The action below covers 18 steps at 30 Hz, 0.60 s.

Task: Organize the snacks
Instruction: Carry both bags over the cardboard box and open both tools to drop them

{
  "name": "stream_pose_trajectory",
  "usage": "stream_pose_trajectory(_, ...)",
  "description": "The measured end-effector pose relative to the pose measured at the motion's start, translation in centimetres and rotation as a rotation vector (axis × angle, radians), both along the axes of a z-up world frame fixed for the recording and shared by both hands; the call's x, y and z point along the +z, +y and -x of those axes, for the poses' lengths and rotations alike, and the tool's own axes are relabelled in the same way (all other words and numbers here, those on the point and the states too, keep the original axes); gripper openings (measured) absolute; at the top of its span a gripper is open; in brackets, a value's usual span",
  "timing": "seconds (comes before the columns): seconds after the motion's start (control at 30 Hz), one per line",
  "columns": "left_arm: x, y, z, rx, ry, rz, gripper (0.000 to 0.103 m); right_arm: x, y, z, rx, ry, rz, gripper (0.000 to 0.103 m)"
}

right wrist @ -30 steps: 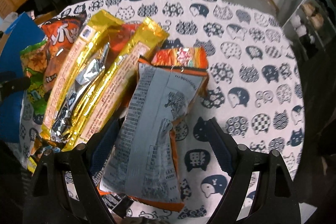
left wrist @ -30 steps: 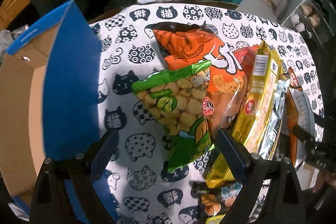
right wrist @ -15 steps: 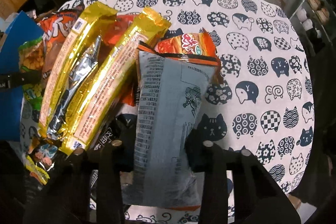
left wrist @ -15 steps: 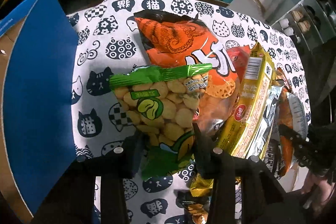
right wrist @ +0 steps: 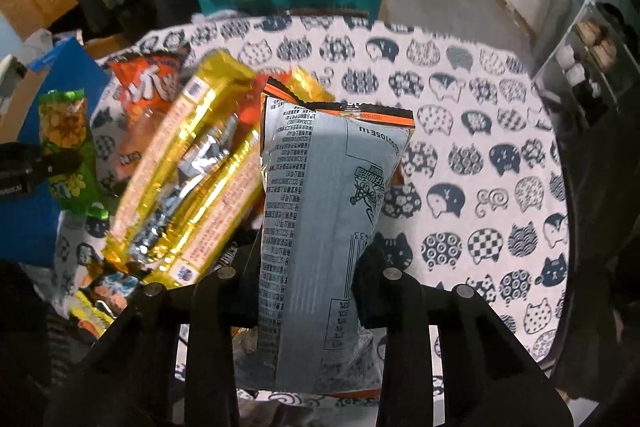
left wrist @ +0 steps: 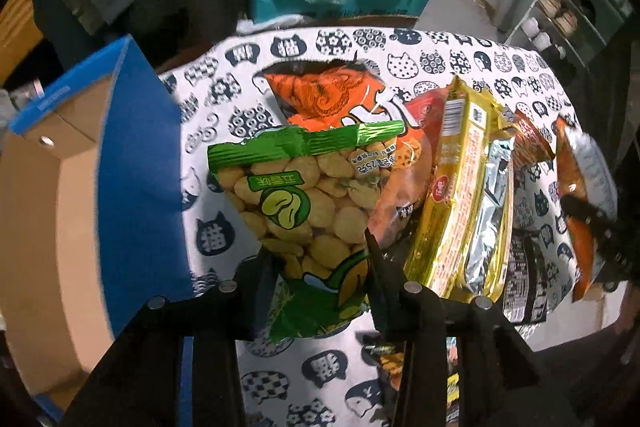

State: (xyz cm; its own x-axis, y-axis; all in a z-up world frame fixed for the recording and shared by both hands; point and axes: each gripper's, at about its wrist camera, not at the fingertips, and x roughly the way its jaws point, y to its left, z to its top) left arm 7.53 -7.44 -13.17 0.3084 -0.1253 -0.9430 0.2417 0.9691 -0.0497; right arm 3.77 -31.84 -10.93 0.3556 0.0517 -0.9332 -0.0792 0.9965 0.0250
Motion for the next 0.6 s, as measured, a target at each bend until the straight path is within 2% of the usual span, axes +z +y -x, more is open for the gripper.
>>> stream_pose_trajectory(0.33,4.9,0.1,2.8,-0.071,-0.176,-0.092,0.041,3.8,1.8,0.0,0.027,-0.093,-0.002,0.031)
stream_pose_trajectory(0.6,8.4,1.5,4.3,-0.076,-0.262,-0.104,0.040,7.2,5.0,0.1,0.093,-0.154,-0.029,0.031)
